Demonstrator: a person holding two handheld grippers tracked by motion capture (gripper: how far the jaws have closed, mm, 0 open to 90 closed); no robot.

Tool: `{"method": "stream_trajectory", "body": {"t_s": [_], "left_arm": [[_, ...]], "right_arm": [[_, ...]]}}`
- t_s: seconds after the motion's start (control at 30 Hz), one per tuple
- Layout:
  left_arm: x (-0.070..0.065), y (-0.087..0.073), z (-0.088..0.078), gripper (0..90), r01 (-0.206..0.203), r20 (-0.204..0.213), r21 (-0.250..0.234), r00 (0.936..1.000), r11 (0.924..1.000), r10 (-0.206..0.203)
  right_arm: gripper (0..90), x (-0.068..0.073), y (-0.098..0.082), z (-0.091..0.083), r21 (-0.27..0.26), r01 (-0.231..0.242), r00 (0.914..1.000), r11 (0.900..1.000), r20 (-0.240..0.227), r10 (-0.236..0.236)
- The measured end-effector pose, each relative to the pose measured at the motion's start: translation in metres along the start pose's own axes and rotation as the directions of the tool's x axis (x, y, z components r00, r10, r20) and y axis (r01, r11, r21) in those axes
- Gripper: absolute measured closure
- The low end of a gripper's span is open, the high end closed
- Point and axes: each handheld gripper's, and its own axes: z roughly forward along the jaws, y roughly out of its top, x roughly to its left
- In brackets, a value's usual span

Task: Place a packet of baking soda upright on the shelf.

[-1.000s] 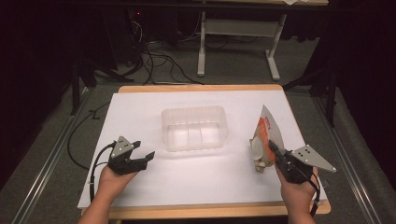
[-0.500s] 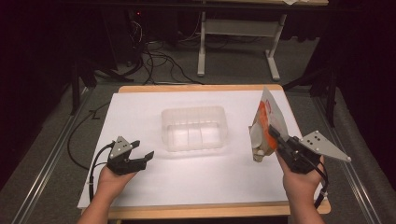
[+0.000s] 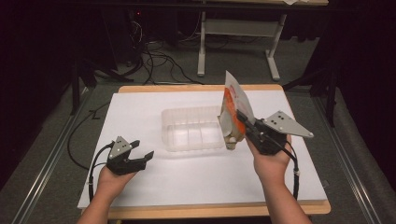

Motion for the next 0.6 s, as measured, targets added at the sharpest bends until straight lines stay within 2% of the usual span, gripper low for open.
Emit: {"method": "stream_trajectory", "body": {"t_s": [0.03, 0.07, 0.1, 0.4, 0.6], "left_arm": [[0.0, 0.0, 0.0, 29.1, 0.002, 0.001, -0.003, 1.0, 1.0, -0.002], [0.0, 0.0, 0.0, 29.2, 0.003, 0.002, -0.005, 1.0, 1.0, -0.003], [0.0, 0.0, 0.0, 29.1, 0.003, 0.002, -0.005, 1.0, 1.0, -0.003], [-0.002, 0.0, 0.001, 29.1, -0.004, 0.01, -0.003, 0.9999, 1.0, 0.004], [-0.002, 0.0, 0.002, 29.2, -0.002, 0.014, -0.006, 0.9999, 1.0, 0.002]], "right_arm": [[90.0, 0.0, 0.0, 0.0, 0.0, 0.0, 1.0, 1.0, 0.0, 0.0], [90.0, 0.006, 0.001, 0.011, 0.009, 0.011, 0.9999, 1.0, -0.01, -0.011], [90.0, 0.006, 0.001, 0.011, 0.009, 0.011, 0.9999, 1.0, -0.01, -0.011], [90.0, 0.027, -0.004, 0.059, 0.041, 0.027, 0.9988, 0.999, -0.041, -0.025], [90.0, 0.033, -0.011, 0.079, 0.065, 0.031, 0.9985, 0.997, -0.047, -0.028]]}}
